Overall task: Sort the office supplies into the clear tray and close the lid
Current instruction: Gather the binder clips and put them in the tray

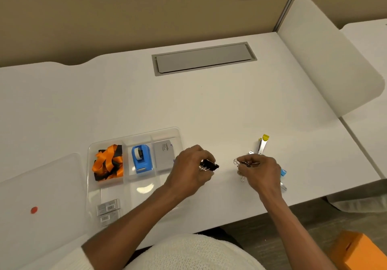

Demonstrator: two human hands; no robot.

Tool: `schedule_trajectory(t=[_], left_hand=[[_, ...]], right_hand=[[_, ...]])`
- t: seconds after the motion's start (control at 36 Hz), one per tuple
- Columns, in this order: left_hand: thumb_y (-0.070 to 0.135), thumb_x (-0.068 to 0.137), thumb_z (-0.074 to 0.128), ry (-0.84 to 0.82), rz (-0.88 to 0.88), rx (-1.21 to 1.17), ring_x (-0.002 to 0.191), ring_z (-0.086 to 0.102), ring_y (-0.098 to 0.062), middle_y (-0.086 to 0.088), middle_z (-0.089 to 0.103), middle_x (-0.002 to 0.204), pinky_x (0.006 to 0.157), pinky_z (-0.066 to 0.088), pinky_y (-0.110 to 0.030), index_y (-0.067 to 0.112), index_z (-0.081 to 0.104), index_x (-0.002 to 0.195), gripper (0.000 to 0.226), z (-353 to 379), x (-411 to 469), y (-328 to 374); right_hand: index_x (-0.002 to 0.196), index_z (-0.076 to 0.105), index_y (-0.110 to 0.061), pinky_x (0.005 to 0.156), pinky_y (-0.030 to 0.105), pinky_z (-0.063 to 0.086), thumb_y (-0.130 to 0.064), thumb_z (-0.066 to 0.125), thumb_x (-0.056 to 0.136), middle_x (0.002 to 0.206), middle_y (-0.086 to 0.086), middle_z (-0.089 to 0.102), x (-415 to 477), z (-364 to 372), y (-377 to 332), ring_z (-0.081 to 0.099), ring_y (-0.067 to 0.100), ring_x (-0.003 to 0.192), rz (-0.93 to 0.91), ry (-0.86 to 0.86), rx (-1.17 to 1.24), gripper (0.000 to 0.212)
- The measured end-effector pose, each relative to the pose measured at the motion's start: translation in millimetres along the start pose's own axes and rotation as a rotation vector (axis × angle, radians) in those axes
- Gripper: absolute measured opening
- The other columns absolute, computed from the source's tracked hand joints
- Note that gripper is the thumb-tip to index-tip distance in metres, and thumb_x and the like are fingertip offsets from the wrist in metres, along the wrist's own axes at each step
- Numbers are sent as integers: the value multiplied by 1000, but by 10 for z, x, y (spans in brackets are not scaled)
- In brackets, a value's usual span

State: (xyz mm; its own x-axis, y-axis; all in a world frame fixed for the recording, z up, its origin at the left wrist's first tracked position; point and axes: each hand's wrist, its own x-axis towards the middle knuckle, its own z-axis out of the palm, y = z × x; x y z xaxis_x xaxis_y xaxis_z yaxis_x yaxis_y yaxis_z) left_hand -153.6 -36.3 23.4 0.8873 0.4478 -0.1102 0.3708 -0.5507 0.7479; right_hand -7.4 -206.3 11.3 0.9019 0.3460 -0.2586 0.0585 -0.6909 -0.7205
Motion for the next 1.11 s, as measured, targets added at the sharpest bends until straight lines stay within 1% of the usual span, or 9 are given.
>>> schedule_trajectory(t=[0.28,0.39,0.44,0.58,0.69,0.86,0.94,1.06,1.11], left_hand=[[19,77,90,238,-250,64,95,68,-12,12,68,102,84,63,-38,27,77,107,34,-736,-943,-569],[28,78,89,208,-366,196,92,64,-9,10,69,105,84,59,-29,28,76,108,33,-753,-1207,-764],[32,82,86,152,-361,234,94,62,-9,10,67,107,85,56,-25,29,74,111,32,-707,-1289,-807],[34,94,70,2,-288,411,114,58,-15,2,63,126,90,57,-32,24,65,129,37,-545,-1334,-824],[45,96,65,13,-317,359,123,54,-16,4,58,134,98,51,-32,22,54,141,51,-518,-1346,-846],[37,85,82,166,-259,329,91,62,-15,4,69,99,69,50,-26,21,71,106,28,-625,-1538,-1013],[36,79,87,168,-266,345,87,63,-14,4,71,95,66,52,-27,21,74,101,30,-652,-1636,-1098],[41,73,91,94,-217,402,84,66,-14,3,74,92,63,59,-28,20,78,99,36,-649,-1684,-1160],[46,66,94,60,-191,427,82,67,-13,5,75,89,62,57,-25,19,80,99,44,-667,-1679,-1171]], right_hand=[[78,81,-29,75,48,63,-5,79,78,68,1,74,-341,260,-633,77,15,62,-72,-287,161,25],[78,81,-29,76,45,64,-6,80,77,57,-11,68,-518,581,-841,76,14,62,-137,-425,119,23],[79,81,-30,75,44,63,-8,80,76,65,-8,72,-595,738,-915,76,13,63,-169,-457,95,22],[84,82,-29,71,37,65,-9,84,76,77,-8,74,-760,1043,-1036,74,10,68,-267,-499,31,21],[86,82,-29,70,33,64,-12,84,79,76,-12,74,-863,1213,-1067,72,5,69,-310,-529,-8,18],[94,80,-27,74,28,62,-19,84,82,89,-8,71,-1008,1458,-1070,69,8,78,-421,-533,-73,15],[97,79,-25,74,22,59,-19,84,83,94,-7,70,-1077,1572,-1099,67,7,80,-493,-533,-77,16],[108,77,-18,78,4,46,-18,77,89,107,-3,68,-1130,1791,-1069,64,6,88,-635,-537,-191,19],[114,75,-15,85,12,51,-18,73,93,111,1,66,-1138,1871,-1040,66,13,96,-733,-542,-271,21]])
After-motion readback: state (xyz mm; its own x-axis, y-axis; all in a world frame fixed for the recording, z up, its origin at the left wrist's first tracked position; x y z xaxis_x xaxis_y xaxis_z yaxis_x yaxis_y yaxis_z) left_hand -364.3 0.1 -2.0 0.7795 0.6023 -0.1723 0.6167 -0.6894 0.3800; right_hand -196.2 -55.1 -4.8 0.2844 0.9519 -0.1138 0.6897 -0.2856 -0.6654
